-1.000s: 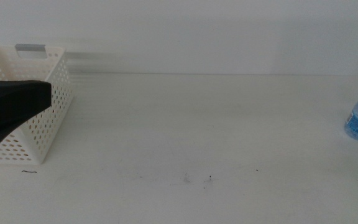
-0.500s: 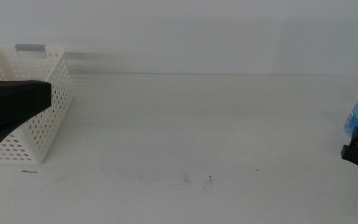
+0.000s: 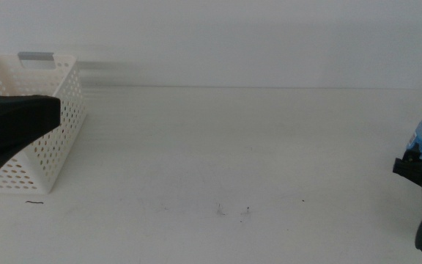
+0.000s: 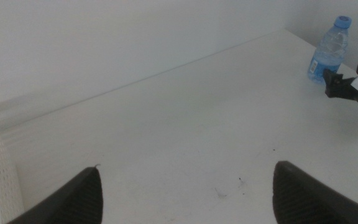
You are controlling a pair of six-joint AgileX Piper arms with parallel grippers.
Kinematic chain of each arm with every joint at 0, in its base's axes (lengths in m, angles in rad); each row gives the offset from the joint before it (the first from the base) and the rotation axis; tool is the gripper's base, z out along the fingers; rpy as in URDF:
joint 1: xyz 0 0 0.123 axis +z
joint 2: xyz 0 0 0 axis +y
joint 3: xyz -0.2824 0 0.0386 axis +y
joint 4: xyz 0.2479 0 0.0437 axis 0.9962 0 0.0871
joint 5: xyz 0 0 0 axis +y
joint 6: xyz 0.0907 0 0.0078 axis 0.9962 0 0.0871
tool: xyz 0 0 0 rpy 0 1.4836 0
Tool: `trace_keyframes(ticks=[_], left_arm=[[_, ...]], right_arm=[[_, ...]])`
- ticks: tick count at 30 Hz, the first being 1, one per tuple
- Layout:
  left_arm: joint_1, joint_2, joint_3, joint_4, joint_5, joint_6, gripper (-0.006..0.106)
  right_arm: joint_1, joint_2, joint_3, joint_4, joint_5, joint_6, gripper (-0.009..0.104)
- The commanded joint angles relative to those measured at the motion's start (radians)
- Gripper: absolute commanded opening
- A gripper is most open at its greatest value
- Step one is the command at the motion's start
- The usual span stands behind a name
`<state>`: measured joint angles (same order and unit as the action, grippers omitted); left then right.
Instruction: Use arms to grab the bottles and put them into the dustbin to the left of the table.
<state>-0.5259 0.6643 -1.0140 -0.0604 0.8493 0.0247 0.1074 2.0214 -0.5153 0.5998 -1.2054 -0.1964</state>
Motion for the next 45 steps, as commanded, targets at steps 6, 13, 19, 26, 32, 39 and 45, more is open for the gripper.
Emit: trace_keyframes(ticks=[6, 13, 19, 26, 32, 39, 45], left_arm=[[-0.003, -0.003, 0.003, 0.001, -0.008, 0.002, 0.094], [-0.003, -0.003, 0.003, 0.001, -0.008, 0.002, 0.094], [-0.003, -0.003, 0.003, 0.001, -0.008, 0.002, 0.094], [-0.003, -0.003, 0.003, 0.001, -0.008, 0.002, 0.094], [-0.003, -0.003, 0.003, 0.001, -0.008, 0.002, 0.094], [-0.003, -0.003, 0.003, 0.001, -0.008, 0.002, 0.094], [-0.003, -0.003, 0.003, 0.001, -0.008, 0.002, 0.094]], right_arm=[[-0.027, 0.049, -0.091, 0.017, -0.016, -0.089, 0.086], [-0.067, 0.087, -0.168, -0.019, -0.007, -0.092, 0.086], [-0.097, 0.137, -0.281, -0.047, 0.137, -0.133, 0.081], [-0.065, 0.122, -0.328, -0.055, 0.144, -0.209, -0.001], [0.122, 0.004, -0.451, -0.225, 0.407, -0.173, -0.003], [0.369, 0.087, -0.771, -0.606, 0.653, 0.087, -0.003], [0.462, 0.252, -0.939, -0.719, 0.655, 0.253, -0.003]])
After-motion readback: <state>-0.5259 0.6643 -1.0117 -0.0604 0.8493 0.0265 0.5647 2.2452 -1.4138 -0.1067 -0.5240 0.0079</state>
